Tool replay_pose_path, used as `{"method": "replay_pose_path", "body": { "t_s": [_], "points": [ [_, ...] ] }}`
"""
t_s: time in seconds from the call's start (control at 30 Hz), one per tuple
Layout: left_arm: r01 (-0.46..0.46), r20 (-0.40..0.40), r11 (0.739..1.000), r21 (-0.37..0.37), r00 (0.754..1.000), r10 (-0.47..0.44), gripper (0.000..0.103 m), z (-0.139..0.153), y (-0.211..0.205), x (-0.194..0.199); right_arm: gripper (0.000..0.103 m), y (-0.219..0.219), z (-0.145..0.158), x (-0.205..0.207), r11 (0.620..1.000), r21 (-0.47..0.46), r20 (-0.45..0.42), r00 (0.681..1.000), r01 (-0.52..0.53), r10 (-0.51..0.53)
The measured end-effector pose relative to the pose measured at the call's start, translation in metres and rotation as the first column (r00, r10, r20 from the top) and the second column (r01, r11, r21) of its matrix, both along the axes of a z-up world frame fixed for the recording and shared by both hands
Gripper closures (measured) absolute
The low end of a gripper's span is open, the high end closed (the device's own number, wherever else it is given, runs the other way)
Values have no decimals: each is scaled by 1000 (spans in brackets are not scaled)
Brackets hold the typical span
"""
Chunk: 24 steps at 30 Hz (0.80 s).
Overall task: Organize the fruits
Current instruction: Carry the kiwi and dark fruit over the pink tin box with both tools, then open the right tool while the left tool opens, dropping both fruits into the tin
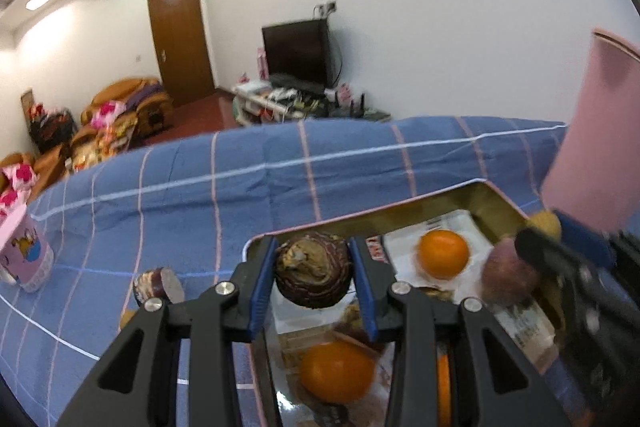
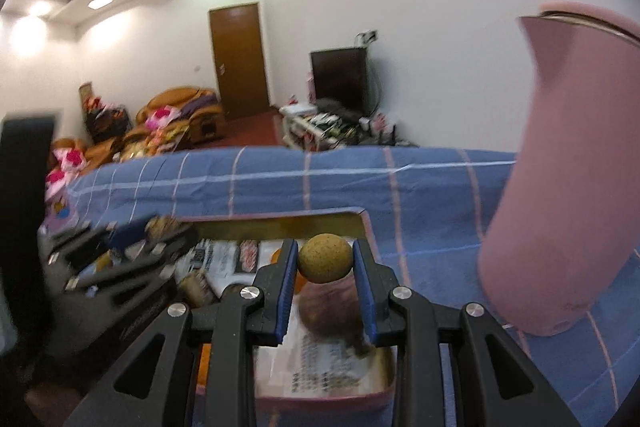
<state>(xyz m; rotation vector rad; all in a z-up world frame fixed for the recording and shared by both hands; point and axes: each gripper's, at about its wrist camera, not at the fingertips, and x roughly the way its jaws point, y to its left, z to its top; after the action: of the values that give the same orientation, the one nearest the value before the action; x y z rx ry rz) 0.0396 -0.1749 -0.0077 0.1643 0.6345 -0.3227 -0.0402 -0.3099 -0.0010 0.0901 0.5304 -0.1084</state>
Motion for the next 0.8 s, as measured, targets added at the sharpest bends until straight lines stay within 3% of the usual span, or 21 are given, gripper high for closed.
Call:
{"method": "replay_pose_path", "body": {
  "t_s": [0.27, 0.67, 0.73, 0.8],
  "points": [
    [-32, -28, 998, 60, 999, 33, 65, -4, -1, 6, 73, 18, -4, 4, 996, -13, -39, 996, -83, 82],
    [-10, -44, 995, 104, 999, 14, 63, -12, -7, 5, 72, 14, -9, 10, 991, 69, -75, 990, -116, 122],
    [4, -37, 996, 85, 999, -1, 49, -10, -7, 3, 60, 10, -9, 9, 988, 99, -63, 991, -115, 122],
    [26, -40, 999, 42, 999, -24, 38, -7, -4, -2, 57, 7, -6, 5, 989, 108, -37, 994, -100, 105]
  ]
}}
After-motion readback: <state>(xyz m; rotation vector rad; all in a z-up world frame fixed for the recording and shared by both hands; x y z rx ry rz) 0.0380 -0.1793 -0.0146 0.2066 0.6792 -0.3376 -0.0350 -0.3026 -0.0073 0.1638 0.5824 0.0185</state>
